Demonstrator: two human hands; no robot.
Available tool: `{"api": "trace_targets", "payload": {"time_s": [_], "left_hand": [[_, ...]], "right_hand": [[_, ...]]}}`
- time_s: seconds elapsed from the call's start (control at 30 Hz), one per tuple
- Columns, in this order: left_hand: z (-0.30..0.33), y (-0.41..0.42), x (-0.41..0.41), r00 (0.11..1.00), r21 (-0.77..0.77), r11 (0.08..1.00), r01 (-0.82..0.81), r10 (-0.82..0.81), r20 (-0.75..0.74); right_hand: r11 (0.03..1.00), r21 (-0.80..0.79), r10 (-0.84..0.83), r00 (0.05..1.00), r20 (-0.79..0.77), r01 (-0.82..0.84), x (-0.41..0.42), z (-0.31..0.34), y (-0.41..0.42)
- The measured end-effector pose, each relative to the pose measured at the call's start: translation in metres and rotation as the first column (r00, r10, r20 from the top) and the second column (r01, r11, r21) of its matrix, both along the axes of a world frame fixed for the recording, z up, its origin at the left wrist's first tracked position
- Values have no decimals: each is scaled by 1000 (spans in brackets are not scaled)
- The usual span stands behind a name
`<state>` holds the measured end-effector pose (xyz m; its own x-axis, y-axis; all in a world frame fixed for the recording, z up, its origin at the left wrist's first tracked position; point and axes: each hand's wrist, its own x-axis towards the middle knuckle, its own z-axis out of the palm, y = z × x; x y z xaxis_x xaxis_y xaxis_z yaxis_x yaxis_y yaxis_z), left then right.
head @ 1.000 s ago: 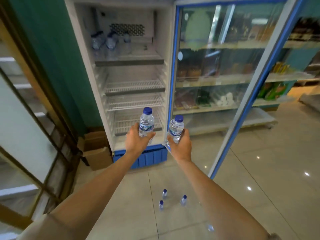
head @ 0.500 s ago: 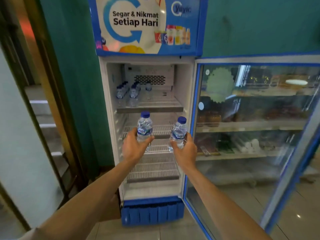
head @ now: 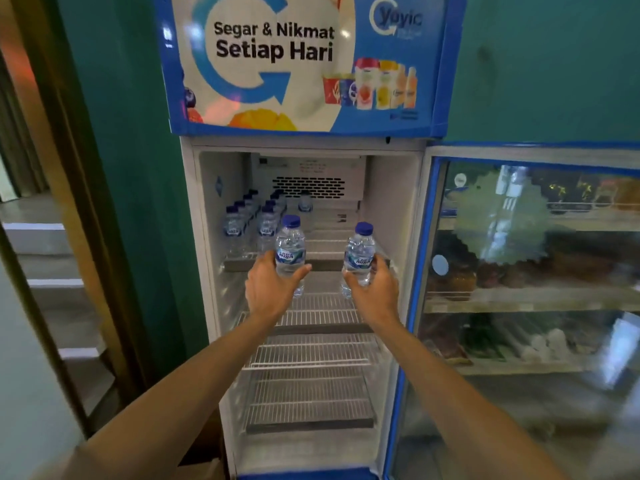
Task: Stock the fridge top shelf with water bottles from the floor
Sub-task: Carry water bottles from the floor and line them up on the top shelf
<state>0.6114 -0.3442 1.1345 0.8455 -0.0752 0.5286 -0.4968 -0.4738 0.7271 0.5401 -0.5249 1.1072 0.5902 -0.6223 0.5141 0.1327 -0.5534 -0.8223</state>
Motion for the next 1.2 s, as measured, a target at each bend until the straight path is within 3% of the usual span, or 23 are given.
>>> {"api": "trace_targets", "payload": {"time_s": [0.33,0.6,0.83,1.2], "left_hand": [[19,-69,131,992,20,994,104,-105,62],[9,-116,205,994,8,994,106,-106,-41],[-12,-154,253,987,-25,995,100,-102,-120],[-35,-189,293,968,10,1000,24,-21,-249]], "right_hand": [[992,33,-121,993,0,121,151,12,-48],[984,29,-175,984,-40,176,216,10,-88],[992,-35,-127,986,-107,124,256,-1,-132],[999,36,-10,972,-234,19,310,-20,-171]]}}
